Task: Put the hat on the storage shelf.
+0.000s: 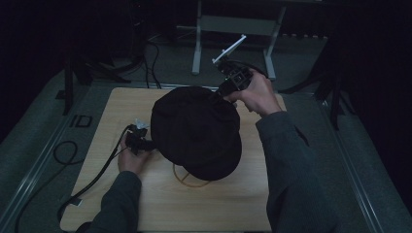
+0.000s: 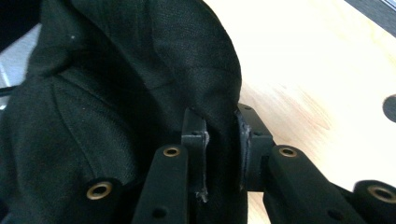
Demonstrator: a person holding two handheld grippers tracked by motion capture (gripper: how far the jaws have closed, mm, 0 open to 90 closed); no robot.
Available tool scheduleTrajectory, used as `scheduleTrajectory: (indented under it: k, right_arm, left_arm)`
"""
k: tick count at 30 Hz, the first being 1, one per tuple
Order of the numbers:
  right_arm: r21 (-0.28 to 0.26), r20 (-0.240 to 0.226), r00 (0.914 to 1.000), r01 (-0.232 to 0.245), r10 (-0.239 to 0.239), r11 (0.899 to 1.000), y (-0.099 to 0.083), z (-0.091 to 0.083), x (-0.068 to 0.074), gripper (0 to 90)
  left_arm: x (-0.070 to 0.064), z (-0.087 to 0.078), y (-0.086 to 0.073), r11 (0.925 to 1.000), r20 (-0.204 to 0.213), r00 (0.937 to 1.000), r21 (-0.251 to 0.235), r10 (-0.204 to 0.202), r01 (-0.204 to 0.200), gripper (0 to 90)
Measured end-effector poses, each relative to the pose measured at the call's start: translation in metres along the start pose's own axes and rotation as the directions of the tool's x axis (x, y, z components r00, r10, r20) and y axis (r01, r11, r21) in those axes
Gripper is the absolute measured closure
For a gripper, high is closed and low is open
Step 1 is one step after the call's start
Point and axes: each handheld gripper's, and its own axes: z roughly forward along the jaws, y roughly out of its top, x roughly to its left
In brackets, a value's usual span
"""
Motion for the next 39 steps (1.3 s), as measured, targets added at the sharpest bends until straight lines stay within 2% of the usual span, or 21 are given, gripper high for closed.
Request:
scheduleTrajectory:
  k: [4, 9, 12, 19, 28, 34, 39]
  right_arm:
    - [0.028, 0.040, 0.9992, -0.009, 0.008, 1.000, -0.002, 0.011, -0.006, 71.4]
    - [0.002, 0.121, 0.9920, -0.037, 0.037, 0.999, -0.010, 0.015, -0.021, 68.1]
    - [0.034, 0.158, 0.9872, -0.025, 0.019, 0.999, -0.015, 0.020, -0.023, 67.5]
    - [0.037, 0.146, 0.9892, -0.009, 0.004, 0.999, -0.019, 0.024, -0.023, 65.5]
    - [0.035, 0.146, 0.9891, -0.017, 0.012, 0.999, -0.026, 0.026, -0.029, 63.9]
    - [0.049, 0.170, 0.9853, -0.031, 0.022, 0.998, -0.039, 0.028, -0.039, 61.5]
    - [0.067, 0.164, 0.9860, -0.041, 0.029, 0.997, -0.047, 0.032, -0.045, 61.5]
  left_arm:
    - [0.000, 0.000, 0.000, 1.0000, 0.001, 1.0000, 0.000, -0.001, 0.001, 15.9]
    - [0.000, 0.000, 0.000, 1.0000, 0.001, 1.0000, -0.003, -0.002, 0.002, 15.9]
    - [0.000, 0.000, 0.000, 1.0000, 0.000, 1.0000, -0.004, -0.003, 0.003, 15.9]
    - [0.000, 0.000, 0.000, 1.0000, 0.000, 1.0000, -0.004, -0.003, 0.003, 15.9]
    - [0.000, 0.000, 0.000, 1.0000, 0.000, 1.0000, -0.004, -0.003, 0.003, 15.9]
    - [0.000, 0.000, 0.000, 1.0000, 0.000, 1.0000, -0.004, -0.003, 0.003, 15.9]
    - [0.000, 0.000, 0.000, 1.0000, 0.000, 1.0000, -0.004, -0.003, 0.003, 15.9]
